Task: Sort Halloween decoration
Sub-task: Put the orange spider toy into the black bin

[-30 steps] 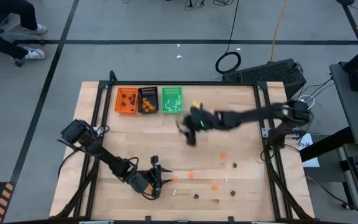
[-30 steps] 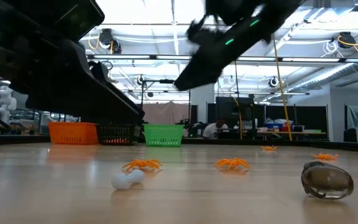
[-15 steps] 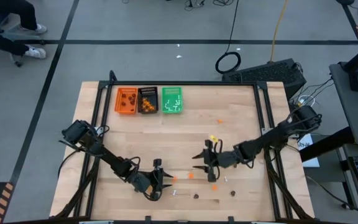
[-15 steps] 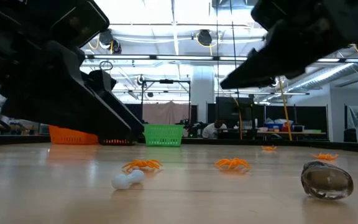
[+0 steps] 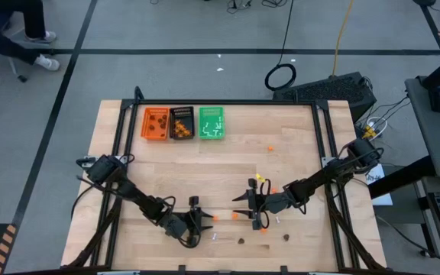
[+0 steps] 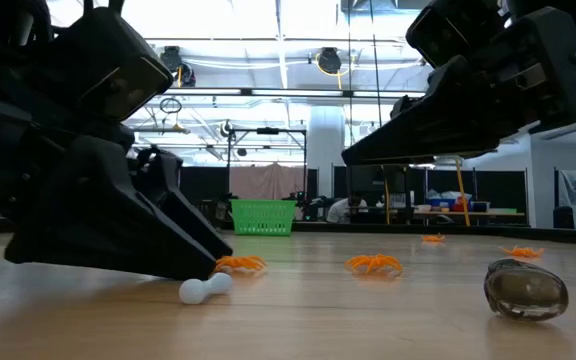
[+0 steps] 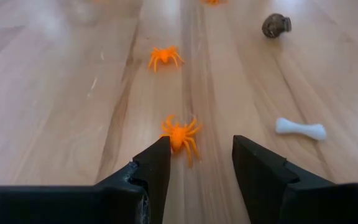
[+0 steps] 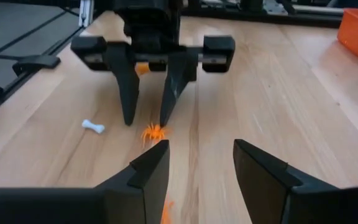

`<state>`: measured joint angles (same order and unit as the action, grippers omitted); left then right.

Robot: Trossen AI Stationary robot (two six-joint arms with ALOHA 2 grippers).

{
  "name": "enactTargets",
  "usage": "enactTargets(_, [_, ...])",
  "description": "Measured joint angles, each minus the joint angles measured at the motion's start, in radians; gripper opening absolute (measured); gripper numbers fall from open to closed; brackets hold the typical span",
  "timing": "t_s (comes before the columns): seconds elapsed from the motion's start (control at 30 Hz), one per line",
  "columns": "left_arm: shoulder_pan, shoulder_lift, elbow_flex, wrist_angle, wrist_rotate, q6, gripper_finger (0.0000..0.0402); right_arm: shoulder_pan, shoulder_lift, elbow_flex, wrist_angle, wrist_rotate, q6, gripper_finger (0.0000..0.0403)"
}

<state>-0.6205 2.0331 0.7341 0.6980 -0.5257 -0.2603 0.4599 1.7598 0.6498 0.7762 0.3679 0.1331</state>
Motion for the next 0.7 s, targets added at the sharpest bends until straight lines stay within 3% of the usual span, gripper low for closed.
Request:
enactTargets(0.17, [0.013, 0.031, 0.002, 0.04, -0.032, 0.0, 0.0143, 0.0, 0.006, 0.0, 0.037, 0.001, -0.011, 0.0162])
enactTargets(0.4, [0.066, 0.032, 0.002, 0.011, -0.042, -0.021, 0.0015, 0.0, 0.006, 0.0, 0.065, 0.002, -0.027, 0.0162])
enactTargets(0.7, [0.101, -0.011, -0.005, 0.0, -0.101, 0.103, 0.0001, -0.01, 0.006, 0.001, 0.066, 0.002, -0.052, 0.0162])
